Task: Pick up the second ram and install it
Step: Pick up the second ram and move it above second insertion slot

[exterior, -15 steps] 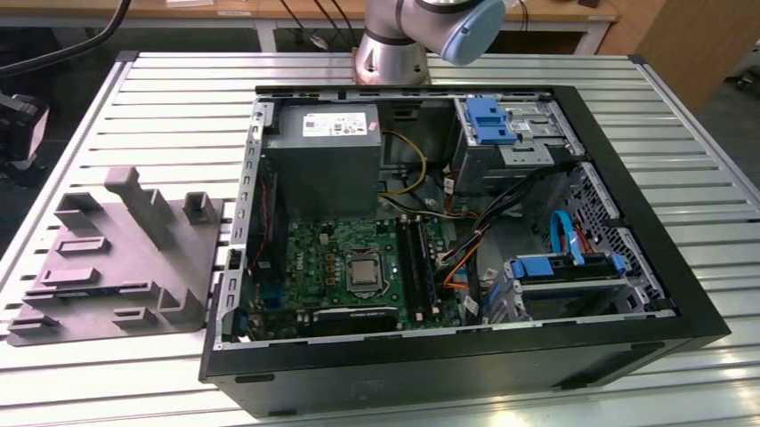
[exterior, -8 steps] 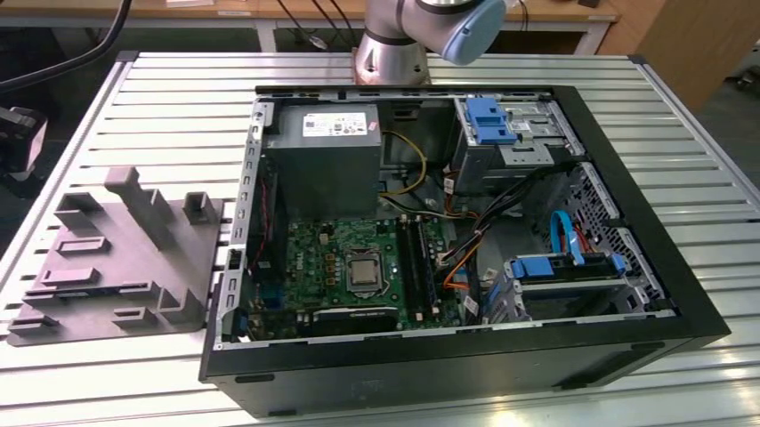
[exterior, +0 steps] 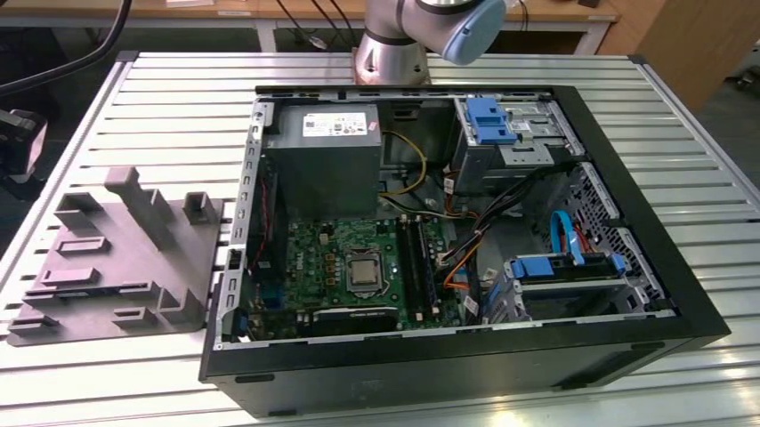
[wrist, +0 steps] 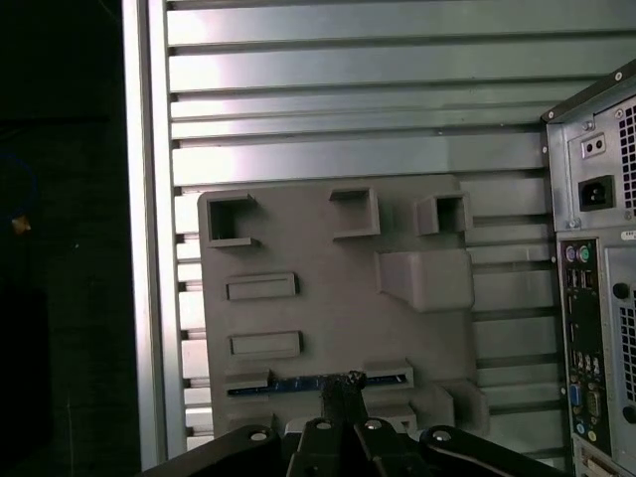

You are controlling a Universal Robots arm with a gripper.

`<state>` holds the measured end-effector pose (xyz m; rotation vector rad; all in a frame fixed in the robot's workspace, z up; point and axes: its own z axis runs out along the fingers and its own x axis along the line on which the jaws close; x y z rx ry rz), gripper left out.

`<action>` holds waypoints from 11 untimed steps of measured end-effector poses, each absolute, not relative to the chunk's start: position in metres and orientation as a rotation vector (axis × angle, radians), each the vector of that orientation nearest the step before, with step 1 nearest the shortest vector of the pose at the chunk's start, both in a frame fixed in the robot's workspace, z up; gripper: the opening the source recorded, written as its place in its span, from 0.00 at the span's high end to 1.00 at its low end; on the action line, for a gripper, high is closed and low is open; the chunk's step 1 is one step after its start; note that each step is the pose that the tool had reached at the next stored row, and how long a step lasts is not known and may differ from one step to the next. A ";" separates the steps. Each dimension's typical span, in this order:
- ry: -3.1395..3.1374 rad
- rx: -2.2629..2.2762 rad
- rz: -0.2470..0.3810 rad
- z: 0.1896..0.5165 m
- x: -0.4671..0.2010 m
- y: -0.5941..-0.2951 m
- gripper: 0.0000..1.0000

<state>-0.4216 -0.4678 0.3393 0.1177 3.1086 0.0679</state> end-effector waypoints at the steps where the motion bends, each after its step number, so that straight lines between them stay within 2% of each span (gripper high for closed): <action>1: 3.109 0.118 0.068 0.339 -0.422 -0.468 0.90; 11: 3.109 0.118 0.068 0.339 -0.422 -0.468 0.90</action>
